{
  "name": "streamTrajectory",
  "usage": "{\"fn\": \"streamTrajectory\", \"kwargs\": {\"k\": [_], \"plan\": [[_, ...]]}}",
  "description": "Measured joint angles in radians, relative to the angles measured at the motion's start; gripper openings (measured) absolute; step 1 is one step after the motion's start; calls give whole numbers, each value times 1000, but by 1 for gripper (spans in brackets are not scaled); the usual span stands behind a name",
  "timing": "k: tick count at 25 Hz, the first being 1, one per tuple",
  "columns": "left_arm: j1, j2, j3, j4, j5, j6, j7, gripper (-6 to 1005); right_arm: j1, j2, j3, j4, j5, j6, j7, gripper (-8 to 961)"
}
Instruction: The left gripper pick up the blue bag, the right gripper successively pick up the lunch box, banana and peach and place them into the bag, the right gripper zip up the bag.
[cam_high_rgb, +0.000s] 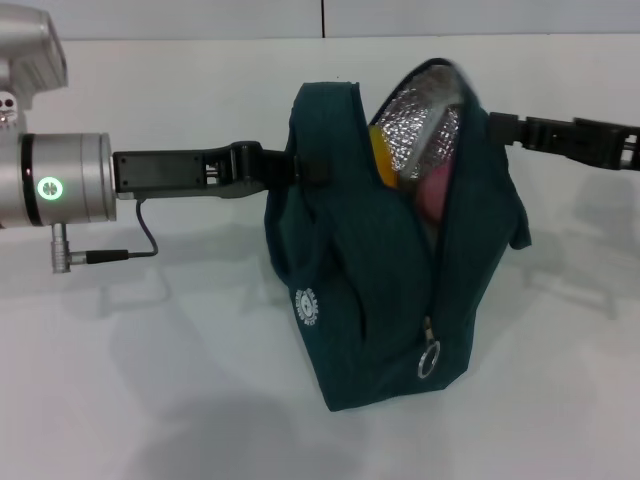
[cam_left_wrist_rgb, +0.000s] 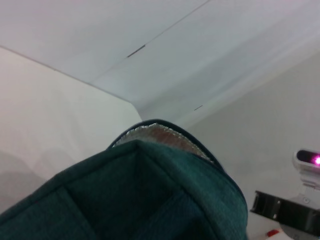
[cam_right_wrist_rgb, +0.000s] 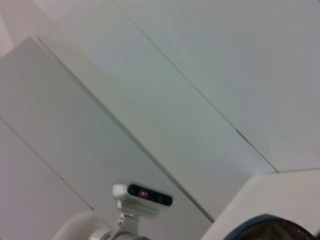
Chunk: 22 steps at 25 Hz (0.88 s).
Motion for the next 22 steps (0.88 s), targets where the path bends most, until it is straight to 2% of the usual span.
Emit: {"fn": "streamTrajectory", "kwargs": {"k": [7,13,17,22], "plan": [[5,-2,0,-1,15,-4,0,94,-14,-6,28,23,0,-36,-26,355],[9,-3,0,-1,18,-25,1,95,-41,-5,69,35,0,-183,-113,526],[11,-4,-1,-3,18,-31,4,95,-91,1,64,37,-11,-264,-243,645],[11,-4,-3,-3,18,-32,5,96,-128,3,37,90,-83,-308,-436,649]]}}
